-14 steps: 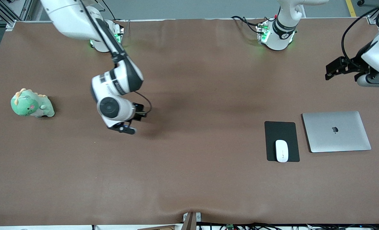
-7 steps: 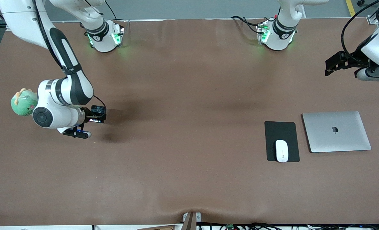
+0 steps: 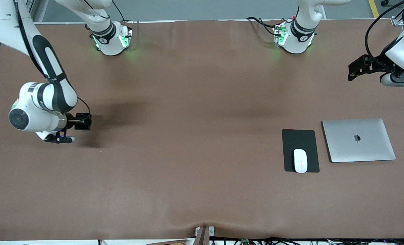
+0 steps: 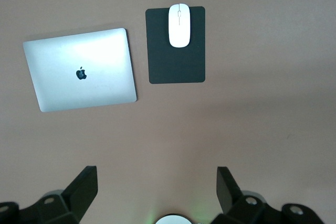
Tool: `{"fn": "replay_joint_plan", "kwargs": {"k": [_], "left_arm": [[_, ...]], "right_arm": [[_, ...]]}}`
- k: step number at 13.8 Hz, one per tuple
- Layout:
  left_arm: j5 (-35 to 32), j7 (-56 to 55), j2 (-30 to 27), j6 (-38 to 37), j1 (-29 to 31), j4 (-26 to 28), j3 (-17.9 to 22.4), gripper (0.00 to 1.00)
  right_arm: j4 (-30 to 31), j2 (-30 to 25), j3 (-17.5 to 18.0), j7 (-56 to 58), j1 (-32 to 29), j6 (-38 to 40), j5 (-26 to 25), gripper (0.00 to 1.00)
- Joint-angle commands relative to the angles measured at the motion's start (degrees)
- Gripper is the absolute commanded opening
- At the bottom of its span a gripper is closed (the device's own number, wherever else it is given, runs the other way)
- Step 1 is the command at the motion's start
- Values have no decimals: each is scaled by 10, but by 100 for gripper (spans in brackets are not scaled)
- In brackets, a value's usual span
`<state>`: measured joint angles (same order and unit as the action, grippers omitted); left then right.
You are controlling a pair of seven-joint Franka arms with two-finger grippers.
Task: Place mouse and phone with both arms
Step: 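Carry the black phone with the right gripper toward the green plush toy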
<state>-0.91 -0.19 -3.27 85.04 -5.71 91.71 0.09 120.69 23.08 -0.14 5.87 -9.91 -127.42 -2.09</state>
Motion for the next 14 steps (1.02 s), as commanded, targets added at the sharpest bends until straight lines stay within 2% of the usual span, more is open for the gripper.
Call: {"fn": "replay_joint_plan", "kwargs": {"k": [1, 4, 5, 6, 7, 8, 14], "left_arm": [[-3, 13, -9, -8, 8, 5, -4, 100], [-3, 12, -8, -8, 7, 5, -4, 100], [-2, 12, -3, -5, 7, 4, -4, 100], [-3, 13, -1, -2, 6, 2, -4, 100], [-6, 12, -2, -4, 4, 3, -3, 100], [-6, 12, -3, -5, 7, 3, -4, 100], [-1, 12, 1, -2, 8, -7, -3, 100]], "right_arm": [[33, -9, 12, 14, -23, -34, -19, 0], [45, -9, 12, 14, -19, -34, -19, 0], [46, -8, 12, 15, -18, -34, -20, 9], [46, -8, 12, 19, -17, -34, -20, 25], [45, -5, 12, 32, -18, -34, -24, 48], [45, -1, 12, 41, -20, -35, -25, 99], [36, 10, 12, 49, -24, -33, -25, 100]]}}
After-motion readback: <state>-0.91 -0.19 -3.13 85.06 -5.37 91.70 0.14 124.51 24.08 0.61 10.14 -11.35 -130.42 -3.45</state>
